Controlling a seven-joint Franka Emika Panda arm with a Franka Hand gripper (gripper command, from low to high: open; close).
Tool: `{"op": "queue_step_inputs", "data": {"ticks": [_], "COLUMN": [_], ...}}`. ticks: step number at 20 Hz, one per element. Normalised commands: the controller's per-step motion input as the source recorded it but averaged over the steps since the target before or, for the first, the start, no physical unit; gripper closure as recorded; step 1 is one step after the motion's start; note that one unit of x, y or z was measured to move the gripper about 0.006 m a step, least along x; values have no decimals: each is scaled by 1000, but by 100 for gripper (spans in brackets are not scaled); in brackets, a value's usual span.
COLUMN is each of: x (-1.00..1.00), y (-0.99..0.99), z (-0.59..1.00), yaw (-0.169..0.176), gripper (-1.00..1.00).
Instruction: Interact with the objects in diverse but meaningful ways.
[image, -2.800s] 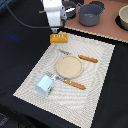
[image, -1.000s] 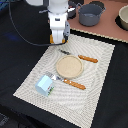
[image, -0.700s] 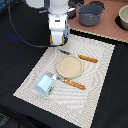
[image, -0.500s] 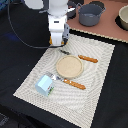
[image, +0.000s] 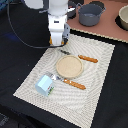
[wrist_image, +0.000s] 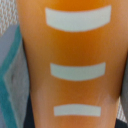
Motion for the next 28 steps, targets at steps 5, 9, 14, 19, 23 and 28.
{"op": "queue_step_inputs", "data": {"ticks": [5,9,14,19,23,28], "x": [866,863,746,656,649,506], "y": [-117,-174,-190,-365,-395,-617], "z": [1000,631,268,1,15,30], "yaw": [-65,-16,-21,-4,0,0], "gripper": [100,100,100,100,100,100]}}
